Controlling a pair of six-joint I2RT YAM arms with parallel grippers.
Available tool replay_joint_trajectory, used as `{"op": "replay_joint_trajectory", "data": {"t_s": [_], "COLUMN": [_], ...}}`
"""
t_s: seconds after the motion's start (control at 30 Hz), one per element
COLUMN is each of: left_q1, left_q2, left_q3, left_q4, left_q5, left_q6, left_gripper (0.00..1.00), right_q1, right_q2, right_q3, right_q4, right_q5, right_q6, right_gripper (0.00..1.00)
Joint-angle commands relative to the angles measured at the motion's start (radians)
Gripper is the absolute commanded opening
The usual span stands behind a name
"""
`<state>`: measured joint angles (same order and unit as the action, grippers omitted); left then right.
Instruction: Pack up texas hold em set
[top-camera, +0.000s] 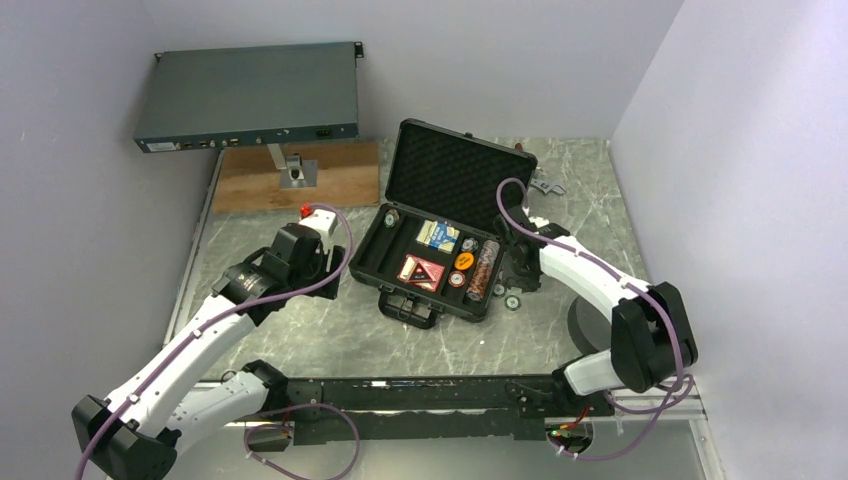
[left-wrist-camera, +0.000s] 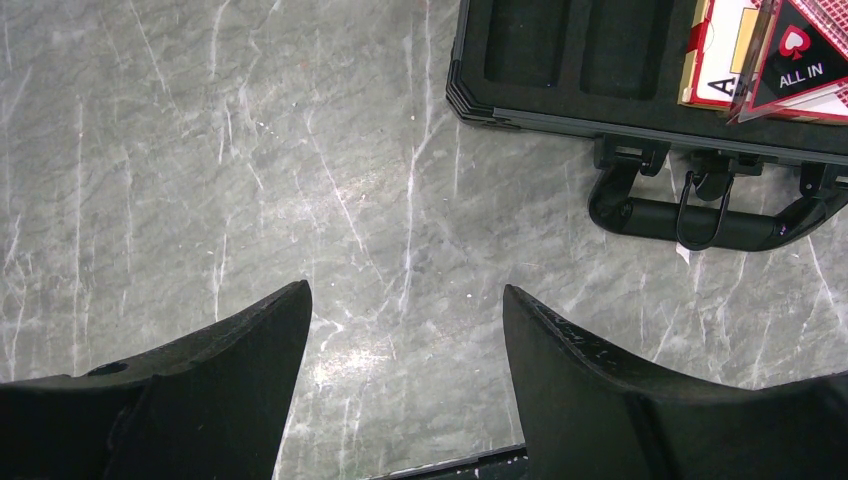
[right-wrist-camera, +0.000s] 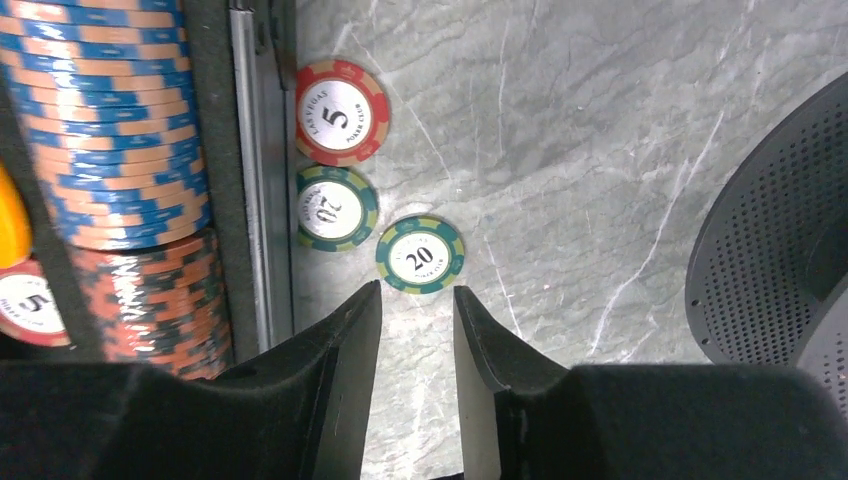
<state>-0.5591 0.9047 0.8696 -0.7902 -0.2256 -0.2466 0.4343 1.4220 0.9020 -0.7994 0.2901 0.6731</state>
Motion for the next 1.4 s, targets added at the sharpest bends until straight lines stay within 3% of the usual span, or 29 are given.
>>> {"op": "replay_joint_trajectory", "data": {"t_s": [0.0,0.23,0.47,0.63,0.83,1.03,1.37], "left_q1": [0.006,0.006,0.005,0.005,0.005,0.005,0.005], "left_q2": [-0.016,-0.018,-0.021,-0.026,-0.023,-0.030,-0.020], "left_q3": [0.000,0.000,0.000,-0.001,0.000,-0.003,0.000], "left_q4": [0.012,0.011,0.012,0.012,0.011,0.011,0.012], "left_q5": [-0.006,-0.006,-0.004,-0.004,-0.008,-0.017,-0.009], "left_q6": [0.018,0.018,0.019,0.019,0.018,0.017,0.019], "left_gripper": [0.75,0.76,0.75,0.76,0.76,0.76,0.76], "right_q1": [0.001,0.000,-0.002,-0.031,-0.055,-0.028,-0.022], "right_q2": [-0.043,-0.041,-0.001,0.076,0.133,0.140,-0.015], "right_q3": [0.039,-0.039,-0.130,-0.188,-0.204,-0.245,-0.102], "right_q4": [-0.031,0.061,0.164,0.241,0.246,0.258,0.074], "right_q5": [0.014,-0.051,-0.072,-0.067,-0.066,-0.102,-0.004], "right_q6": [-0.015,0.003,0.019,0.002,0.016,0.062,0.033], "right_gripper": [0.38,0.70,0.73,0.67,0.42,0.27,0.26]}}
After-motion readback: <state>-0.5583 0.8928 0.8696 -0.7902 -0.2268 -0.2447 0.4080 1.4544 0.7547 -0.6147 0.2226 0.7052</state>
